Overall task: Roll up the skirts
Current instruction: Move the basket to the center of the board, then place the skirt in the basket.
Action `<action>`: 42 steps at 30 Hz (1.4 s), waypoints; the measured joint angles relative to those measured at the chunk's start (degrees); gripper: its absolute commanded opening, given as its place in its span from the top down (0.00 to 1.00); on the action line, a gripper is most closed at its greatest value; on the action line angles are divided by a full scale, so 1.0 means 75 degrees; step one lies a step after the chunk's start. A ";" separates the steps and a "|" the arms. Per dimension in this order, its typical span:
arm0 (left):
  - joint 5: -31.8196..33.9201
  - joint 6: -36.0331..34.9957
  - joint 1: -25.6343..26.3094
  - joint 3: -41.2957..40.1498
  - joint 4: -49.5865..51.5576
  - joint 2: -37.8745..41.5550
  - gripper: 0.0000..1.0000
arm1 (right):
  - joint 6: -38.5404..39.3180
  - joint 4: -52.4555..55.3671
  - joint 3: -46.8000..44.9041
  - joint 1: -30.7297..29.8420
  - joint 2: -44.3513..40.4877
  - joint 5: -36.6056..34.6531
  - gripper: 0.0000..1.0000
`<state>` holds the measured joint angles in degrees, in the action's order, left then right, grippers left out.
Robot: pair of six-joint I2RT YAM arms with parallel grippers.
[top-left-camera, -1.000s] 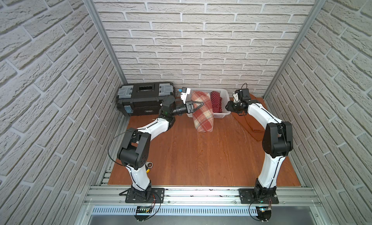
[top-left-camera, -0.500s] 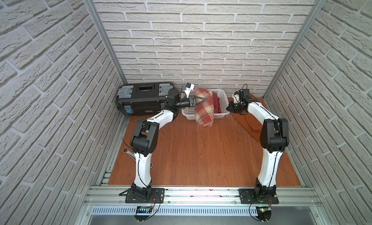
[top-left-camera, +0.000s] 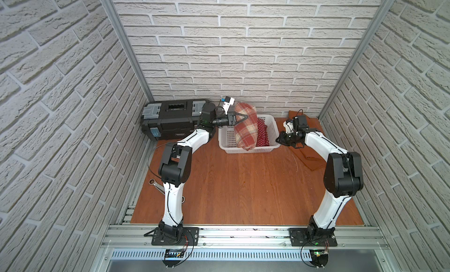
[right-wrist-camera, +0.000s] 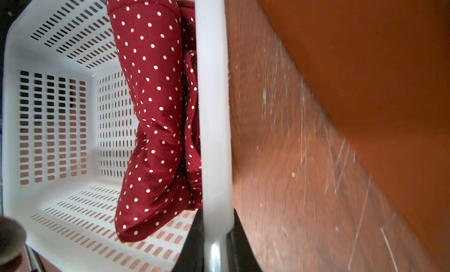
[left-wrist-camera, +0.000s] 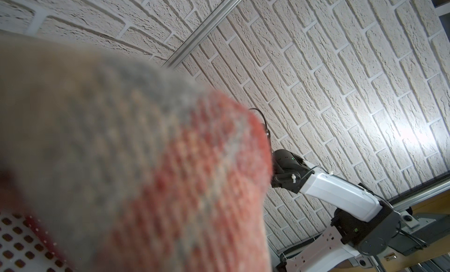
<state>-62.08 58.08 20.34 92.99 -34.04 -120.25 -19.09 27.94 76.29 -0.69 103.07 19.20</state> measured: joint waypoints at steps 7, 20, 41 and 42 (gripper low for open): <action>0.0017 -0.0443 0.0306 0.0175 0.0396 -0.0475 1.00 | -0.0204 -0.0353 -0.2040 -0.0230 -0.1603 0.0055 0.98; 0.1489 -0.3252 0.0694 -0.0542 0.2949 -0.1067 1.00 | -0.0370 -0.0903 -0.2474 -0.0376 -0.1813 0.0050 0.98; 0.4989 -0.6811 0.1454 0.0125 0.5269 -0.1020 1.00 | -0.0402 -0.1061 -0.2547 -0.0446 -0.1830 0.0044 0.94; 0.5155 -0.6811 0.1486 0.0064 0.5211 -0.0985 1.00 | -0.0402 -0.1064 -0.2547 -0.0446 -0.1830 0.0038 0.94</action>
<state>-23.42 7.01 31.48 93.47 5.04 -127.63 -22.11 19.97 57.19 -4.03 89.34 19.49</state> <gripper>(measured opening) 0.247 0.140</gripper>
